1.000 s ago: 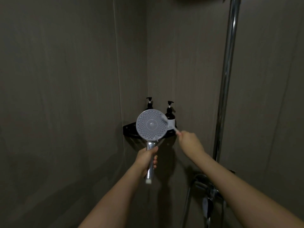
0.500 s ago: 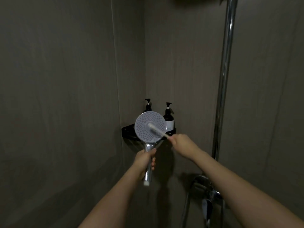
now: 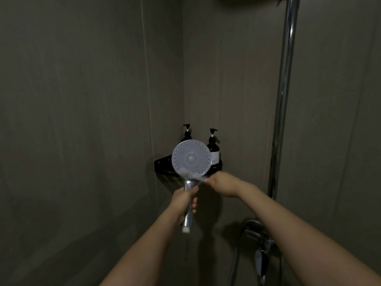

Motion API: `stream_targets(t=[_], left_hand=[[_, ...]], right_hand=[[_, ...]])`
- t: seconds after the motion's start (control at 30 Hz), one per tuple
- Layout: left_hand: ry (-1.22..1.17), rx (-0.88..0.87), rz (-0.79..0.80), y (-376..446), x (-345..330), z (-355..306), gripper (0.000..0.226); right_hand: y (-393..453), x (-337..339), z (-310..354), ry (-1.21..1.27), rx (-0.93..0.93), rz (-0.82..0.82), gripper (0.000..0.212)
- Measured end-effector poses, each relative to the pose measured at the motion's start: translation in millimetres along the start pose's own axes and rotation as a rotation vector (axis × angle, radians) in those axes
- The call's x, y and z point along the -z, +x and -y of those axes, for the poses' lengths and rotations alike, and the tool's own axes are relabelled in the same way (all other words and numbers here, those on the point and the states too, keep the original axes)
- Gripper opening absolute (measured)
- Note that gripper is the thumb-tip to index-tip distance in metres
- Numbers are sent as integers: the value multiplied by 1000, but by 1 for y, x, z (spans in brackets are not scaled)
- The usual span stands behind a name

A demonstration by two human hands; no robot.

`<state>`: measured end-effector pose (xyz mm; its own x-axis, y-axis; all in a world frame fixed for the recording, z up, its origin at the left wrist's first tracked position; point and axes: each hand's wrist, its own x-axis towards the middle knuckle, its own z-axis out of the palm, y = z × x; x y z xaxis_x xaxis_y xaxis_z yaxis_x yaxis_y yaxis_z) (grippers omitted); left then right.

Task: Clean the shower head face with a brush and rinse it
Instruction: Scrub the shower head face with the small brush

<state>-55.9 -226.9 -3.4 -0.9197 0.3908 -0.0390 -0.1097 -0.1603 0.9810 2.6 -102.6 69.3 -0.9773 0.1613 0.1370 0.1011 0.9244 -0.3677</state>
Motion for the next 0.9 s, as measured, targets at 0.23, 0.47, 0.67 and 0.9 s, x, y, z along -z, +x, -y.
stream_targets(t=[0.23,0.47,0.67,0.9], left_hand=[[2,-9,-4,2,0,-1,12],[3,3,-5,2,2,1,6],[-1,7,-2,4,1,-3,13],[19,5,7,0,2,-2,11]], right_hand=[[3,13,4,180,-66,-401,38],[12,19,16,70,1,-204,36],[15,15,20,29,6,-46,34],[15,23,19,227,-75,-275,35]])
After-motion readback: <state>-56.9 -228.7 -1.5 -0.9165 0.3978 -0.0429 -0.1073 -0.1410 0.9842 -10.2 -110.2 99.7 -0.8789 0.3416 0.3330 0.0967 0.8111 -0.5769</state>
